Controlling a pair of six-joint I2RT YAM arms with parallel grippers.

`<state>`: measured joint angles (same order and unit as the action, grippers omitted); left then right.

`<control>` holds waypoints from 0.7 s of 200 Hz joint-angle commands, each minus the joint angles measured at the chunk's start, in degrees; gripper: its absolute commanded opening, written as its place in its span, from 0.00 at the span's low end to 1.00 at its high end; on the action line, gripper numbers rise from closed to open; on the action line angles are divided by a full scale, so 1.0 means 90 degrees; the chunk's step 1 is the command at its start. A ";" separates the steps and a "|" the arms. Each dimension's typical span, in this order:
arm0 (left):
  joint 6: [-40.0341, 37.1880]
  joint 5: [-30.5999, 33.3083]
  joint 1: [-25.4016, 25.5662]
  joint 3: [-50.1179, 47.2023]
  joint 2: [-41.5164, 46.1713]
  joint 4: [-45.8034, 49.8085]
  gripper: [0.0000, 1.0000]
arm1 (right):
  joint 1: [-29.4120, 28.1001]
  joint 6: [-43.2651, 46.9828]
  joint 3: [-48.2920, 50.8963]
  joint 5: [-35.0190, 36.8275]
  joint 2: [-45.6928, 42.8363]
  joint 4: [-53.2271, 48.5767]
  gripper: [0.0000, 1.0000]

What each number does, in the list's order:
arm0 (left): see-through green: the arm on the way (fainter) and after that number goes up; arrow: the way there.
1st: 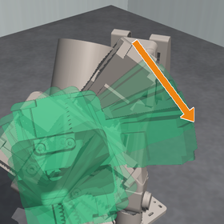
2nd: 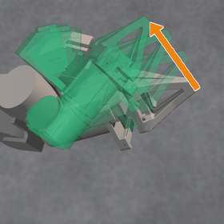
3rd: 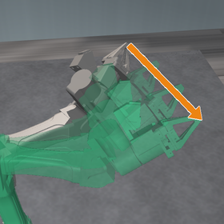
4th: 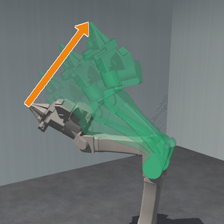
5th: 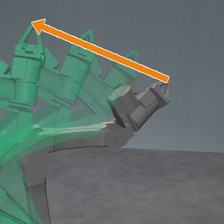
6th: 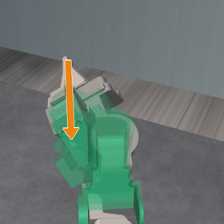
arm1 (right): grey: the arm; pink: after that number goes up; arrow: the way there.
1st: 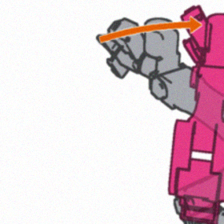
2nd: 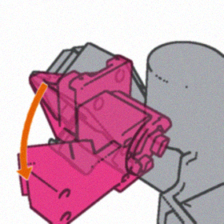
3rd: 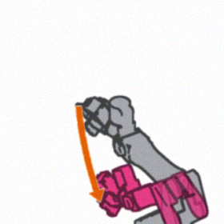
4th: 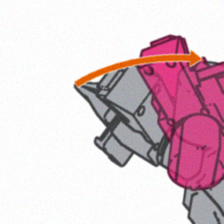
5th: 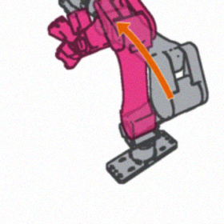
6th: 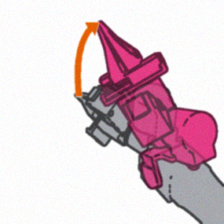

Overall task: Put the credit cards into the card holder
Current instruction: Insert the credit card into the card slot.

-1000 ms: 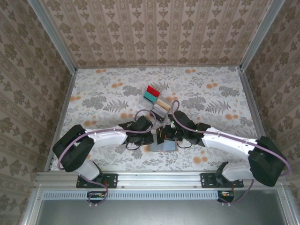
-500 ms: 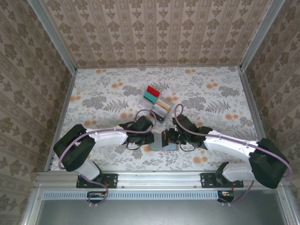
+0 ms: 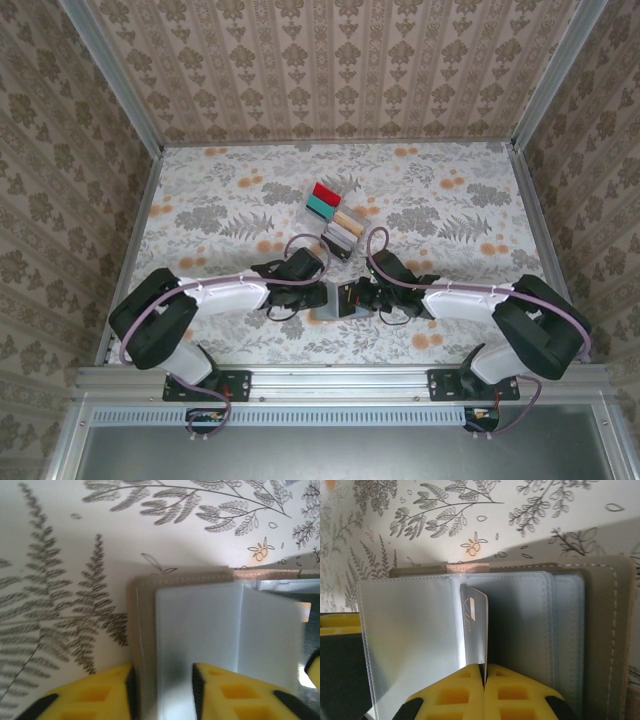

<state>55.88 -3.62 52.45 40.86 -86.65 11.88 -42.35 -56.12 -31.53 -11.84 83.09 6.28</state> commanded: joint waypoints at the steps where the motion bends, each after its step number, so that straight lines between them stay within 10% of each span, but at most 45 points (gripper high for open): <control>1: 0.0001 0.0376 0.0027 -0.0076 0.0504 0.0610 0.44 | 0.0038 -0.0106 0.0210 -0.0068 0.0339 -0.0111 0.00; 67: 0.0056 0.0878 -0.0003 -0.0361 0.1434 0.0511 0.73 | 0.0039 -0.0051 0.0095 -0.0014 0.0316 -0.0396 0.00; 140: -0.0224 0.0317 -0.0123 -0.0109 0.0366 0.0174 0.47 | 0.0062 -0.0157 0.0174 -0.0355 0.0071 0.0344 0.00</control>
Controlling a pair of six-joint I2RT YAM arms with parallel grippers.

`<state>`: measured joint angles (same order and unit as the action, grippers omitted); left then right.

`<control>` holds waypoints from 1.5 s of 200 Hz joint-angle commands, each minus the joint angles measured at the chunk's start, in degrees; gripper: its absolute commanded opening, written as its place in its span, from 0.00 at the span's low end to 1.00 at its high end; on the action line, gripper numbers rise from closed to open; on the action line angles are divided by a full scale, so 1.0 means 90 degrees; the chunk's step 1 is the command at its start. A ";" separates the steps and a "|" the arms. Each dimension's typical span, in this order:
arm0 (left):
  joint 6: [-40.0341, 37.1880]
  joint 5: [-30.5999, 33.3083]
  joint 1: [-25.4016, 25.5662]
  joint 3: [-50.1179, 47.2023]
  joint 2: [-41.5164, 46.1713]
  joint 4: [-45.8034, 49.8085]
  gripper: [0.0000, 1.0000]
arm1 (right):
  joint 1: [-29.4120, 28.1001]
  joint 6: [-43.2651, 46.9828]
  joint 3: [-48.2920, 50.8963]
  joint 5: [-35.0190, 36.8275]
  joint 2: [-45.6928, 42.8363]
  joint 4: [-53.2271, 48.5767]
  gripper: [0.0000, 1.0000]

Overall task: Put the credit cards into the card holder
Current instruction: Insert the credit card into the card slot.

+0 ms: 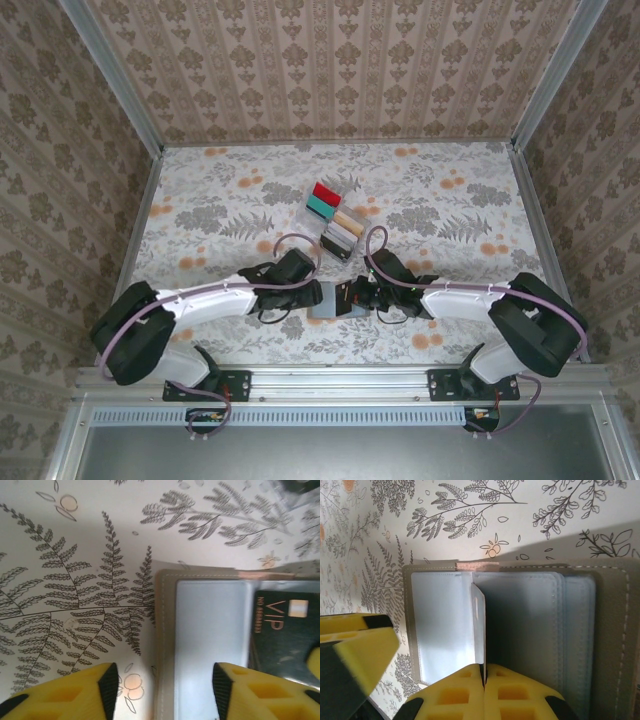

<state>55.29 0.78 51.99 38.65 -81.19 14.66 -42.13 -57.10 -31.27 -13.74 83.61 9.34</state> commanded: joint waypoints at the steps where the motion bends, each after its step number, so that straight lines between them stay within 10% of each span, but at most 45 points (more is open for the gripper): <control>1: -0.0157 -0.0173 -0.0073 0.0137 -0.0254 -0.0134 0.47 | 0.0040 -0.0050 0.0145 -0.0148 0.0024 0.0010 0.00; 78: -0.0313 -0.0285 -0.0067 0.0266 -0.0778 -0.0029 0.19 | 0.0036 -0.0100 0.0085 -0.0431 0.0742 0.0547 0.00; 219: -0.0277 -0.0398 -0.0044 0.0314 -0.0819 -0.0097 0.20 | -0.0327 -0.0232 -0.0525 -0.0320 0.1380 0.0566 0.03; 300: -0.0242 -0.0379 -0.0045 0.0264 -0.0823 -0.0114 0.20 | -0.0436 0.0447 -0.1161 0.0562 0.0627 -0.1613 0.25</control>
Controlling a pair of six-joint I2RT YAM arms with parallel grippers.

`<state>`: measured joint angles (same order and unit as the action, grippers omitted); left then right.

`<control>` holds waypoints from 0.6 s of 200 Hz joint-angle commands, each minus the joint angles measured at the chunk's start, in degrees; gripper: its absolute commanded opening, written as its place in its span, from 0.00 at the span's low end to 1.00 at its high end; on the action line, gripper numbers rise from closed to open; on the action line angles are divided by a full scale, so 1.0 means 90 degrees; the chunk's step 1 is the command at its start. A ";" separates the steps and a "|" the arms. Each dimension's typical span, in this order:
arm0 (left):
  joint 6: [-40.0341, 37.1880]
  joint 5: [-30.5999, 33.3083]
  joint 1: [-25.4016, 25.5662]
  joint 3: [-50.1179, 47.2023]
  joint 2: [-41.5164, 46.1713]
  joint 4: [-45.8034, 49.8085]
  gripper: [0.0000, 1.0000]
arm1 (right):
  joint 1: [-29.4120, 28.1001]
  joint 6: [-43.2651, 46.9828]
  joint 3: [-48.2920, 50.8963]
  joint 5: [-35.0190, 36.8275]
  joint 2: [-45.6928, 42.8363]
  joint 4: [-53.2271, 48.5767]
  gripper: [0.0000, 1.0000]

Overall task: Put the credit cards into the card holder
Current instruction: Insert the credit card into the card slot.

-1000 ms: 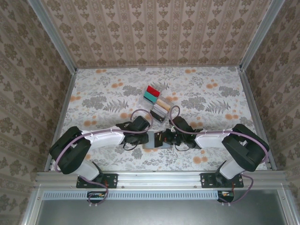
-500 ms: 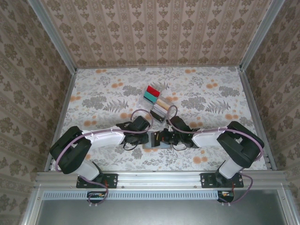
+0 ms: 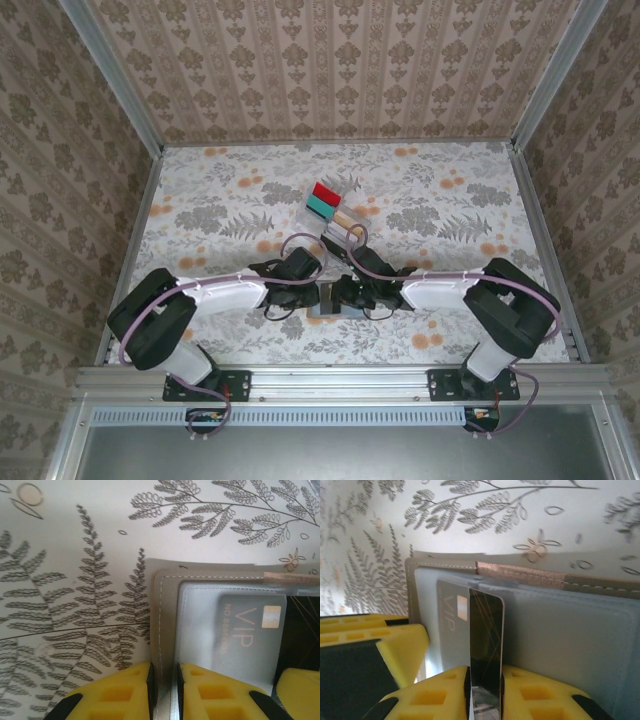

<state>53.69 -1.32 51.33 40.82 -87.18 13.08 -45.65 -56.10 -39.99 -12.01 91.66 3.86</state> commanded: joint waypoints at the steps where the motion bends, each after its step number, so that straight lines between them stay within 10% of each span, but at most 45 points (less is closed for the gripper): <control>1: -0.0066 -0.0146 0.0024 0.0025 -0.0162 0.0060 0.20 | -0.0040 0.0335 -0.0194 0.0364 -0.0269 -0.1004 0.25; 39: -0.0077 -0.0232 0.0027 0.0035 -0.0193 -0.0029 0.20 | -0.0052 0.0225 -0.0166 -0.0052 0.0052 -0.0455 0.09; 120: -0.0040 -0.0244 0.0032 0.0035 -0.0187 -0.0035 0.27 | -0.0121 0.0056 -0.0427 -0.0639 0.0502 0.0182 0.11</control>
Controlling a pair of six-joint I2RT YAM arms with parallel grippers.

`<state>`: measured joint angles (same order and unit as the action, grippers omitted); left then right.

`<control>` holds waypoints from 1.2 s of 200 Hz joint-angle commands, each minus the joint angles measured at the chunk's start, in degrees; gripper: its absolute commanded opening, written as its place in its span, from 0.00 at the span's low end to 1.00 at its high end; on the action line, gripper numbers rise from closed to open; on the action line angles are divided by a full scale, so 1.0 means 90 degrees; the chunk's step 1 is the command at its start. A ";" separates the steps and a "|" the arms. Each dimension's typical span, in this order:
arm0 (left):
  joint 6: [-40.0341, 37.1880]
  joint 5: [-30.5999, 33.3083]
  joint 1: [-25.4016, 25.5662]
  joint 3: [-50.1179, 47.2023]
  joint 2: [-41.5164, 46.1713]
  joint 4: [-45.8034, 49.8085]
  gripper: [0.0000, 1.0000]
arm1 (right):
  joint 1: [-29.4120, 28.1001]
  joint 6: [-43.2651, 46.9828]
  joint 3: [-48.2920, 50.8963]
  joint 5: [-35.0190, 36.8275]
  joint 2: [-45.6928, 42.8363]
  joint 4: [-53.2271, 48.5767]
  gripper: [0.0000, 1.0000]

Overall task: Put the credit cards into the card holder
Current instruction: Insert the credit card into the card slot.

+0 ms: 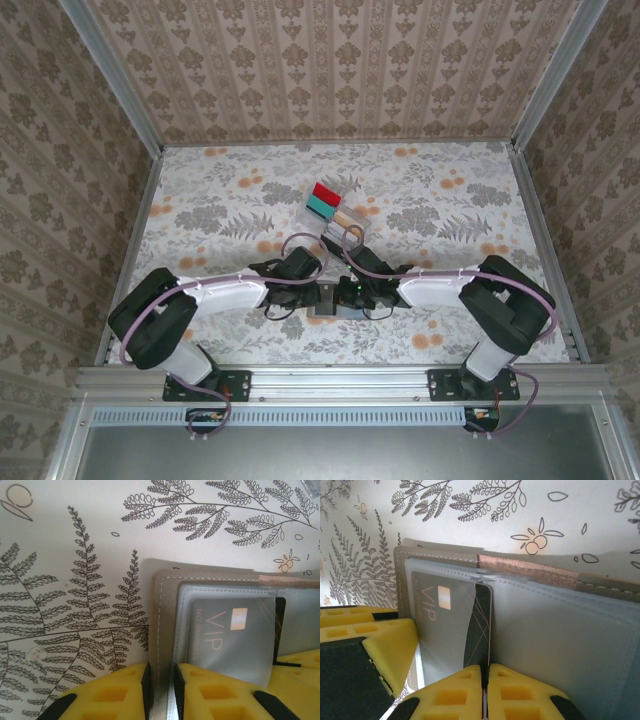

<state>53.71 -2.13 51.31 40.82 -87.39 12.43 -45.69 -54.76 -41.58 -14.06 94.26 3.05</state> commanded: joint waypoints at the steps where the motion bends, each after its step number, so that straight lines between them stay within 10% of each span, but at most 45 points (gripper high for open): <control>1: -0.0042 -0.0149 0.0033 0.0030 -0.0158 0.0041 0.27 | -0.0117 -0.0085 -0.0251 -0.0410 0.0212 0.0260 0.10; 172: 0.0107 0.0090 0.0028 -0.0105 -0.0379 0.0293 0.23 | -0.0106 0.0684 -0.0407 0.1964 -0.0628 -0.3246 0.11; 240: 0.0020 -0.0025 0.0039 -0.0038 -0.0266 0.0222 0.24 | -0.0176 0.0778 -0.0579 0.1178 -0.1418 -0.2488 0.19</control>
<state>54.00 -1.52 51.33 40.93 -87.81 12.58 -46.76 -49.17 -45.39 -0.23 84.01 -22.24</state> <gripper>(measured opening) 0.231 0.185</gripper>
